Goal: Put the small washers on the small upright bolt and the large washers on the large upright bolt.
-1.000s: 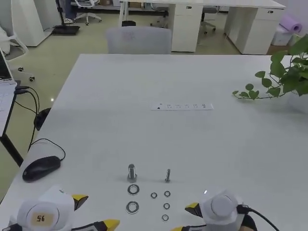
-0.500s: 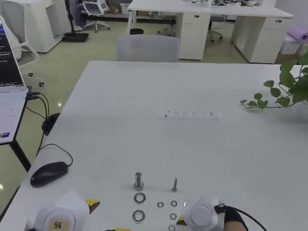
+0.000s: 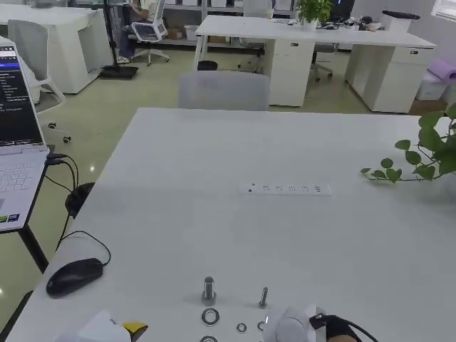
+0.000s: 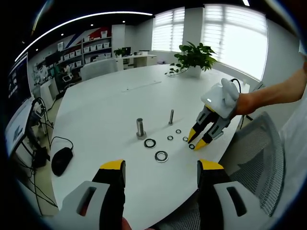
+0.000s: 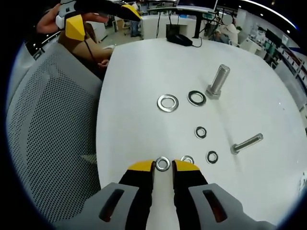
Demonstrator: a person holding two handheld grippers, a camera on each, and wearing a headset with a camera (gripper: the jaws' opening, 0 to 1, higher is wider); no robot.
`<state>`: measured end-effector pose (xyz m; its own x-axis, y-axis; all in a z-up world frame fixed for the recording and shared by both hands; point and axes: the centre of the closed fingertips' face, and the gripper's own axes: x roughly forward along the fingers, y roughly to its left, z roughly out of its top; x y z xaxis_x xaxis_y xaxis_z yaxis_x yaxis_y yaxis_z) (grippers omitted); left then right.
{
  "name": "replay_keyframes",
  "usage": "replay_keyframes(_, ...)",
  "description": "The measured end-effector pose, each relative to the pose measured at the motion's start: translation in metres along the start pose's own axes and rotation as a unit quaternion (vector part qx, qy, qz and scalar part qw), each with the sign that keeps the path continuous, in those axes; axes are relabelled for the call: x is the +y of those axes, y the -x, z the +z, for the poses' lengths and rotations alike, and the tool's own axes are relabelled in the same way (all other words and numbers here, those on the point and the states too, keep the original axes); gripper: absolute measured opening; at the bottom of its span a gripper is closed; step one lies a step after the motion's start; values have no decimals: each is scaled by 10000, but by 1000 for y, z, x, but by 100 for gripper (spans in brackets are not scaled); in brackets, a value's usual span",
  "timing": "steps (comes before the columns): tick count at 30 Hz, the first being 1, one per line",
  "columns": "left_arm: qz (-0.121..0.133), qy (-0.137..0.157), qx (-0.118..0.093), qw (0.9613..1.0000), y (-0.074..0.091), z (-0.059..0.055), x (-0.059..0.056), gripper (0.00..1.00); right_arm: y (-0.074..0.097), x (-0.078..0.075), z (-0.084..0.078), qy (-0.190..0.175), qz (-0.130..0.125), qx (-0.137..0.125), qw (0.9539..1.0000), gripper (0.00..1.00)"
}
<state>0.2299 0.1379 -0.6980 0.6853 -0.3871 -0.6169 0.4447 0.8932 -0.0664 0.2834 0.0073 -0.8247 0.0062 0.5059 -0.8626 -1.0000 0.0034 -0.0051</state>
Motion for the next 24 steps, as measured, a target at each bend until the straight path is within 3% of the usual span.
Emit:
replay_keyframes(6,19,-19,1,10000,2,0,2,60,-1,-2,0,-14,-2,-64,10000,14)
replay_keyframes(9,32,-14,-10,10000,2,1,3,60,0,-3,2,-468,5,-297,9985,13)
replay_keyframes(13,49,-13,-10,10000,2,0,3,59,2,-3,0,-685,-51,-490,9964,12)
replay_keyframes(14,50,-12,-9,10000,2,0,3,59,3,-1,-2,-716,11,-449,9964,2)
replay_keyframes(15,51,-9,-6,10000,2,0,3,59,6,-4,-17,-687,-121,-78,9975,2)
replay_keyframes(16,53,-5,-5,10000,2,-1,3,59,2,-5,-3,-635,-102,-509,9966,2)
replay_keyframes(18,60,14,-10,10000,2,-1,3,59,2,3,-5,-437,-24,-449,9980,3)
replay_keyframes(24,110,-76,71,9999,1,-4,5,59,12,-5,-17,-620,-212,-460,9968,11)
